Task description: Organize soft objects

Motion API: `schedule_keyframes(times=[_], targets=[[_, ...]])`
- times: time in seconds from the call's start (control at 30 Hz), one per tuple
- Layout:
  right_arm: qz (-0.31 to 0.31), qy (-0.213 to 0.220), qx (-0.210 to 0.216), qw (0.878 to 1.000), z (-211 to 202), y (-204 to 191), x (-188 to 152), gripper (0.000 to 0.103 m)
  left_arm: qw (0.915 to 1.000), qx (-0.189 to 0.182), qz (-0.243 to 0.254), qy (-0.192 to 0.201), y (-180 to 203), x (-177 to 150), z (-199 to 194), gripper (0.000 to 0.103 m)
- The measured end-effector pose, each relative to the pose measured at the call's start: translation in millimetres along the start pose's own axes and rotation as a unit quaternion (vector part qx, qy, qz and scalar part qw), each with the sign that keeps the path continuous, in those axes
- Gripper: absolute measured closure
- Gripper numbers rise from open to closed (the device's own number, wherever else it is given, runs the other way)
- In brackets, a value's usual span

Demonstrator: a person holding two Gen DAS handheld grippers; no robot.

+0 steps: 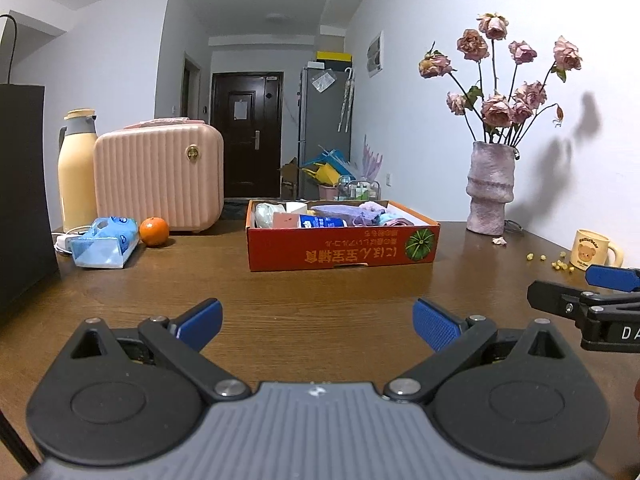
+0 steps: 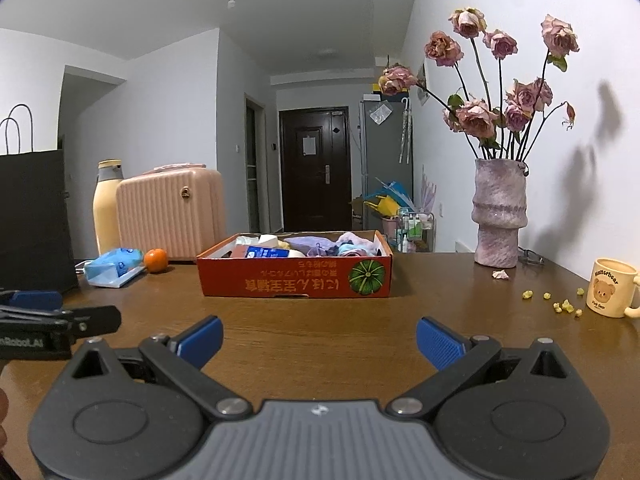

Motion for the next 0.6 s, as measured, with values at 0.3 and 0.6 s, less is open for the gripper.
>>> schedule_keyframes(times=[0.3, 0.6], targets=[[0.002, 0.006, 0.0, 1.0, -12, -2, -1, 0.0, 0.9999, -0.001, 0.006, 0.011, 4, 0, -10, 0.0], [0.0, 0.012, 0.004, 1.0, -17, -5, 0, 0.0, 0.9999, -0.002, 0.007, 0.013, 5, 0, -13, 0.0]])
Point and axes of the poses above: each gripper's, at about its wrist camera, not at the fingertips, and z roughly the way its jaws point, y to its right, x to its top, the point moved 1 cm from there along z, roughly the way its jaws point, and after that the axes turned 7 degrees about -y, right-handed, at the moved point
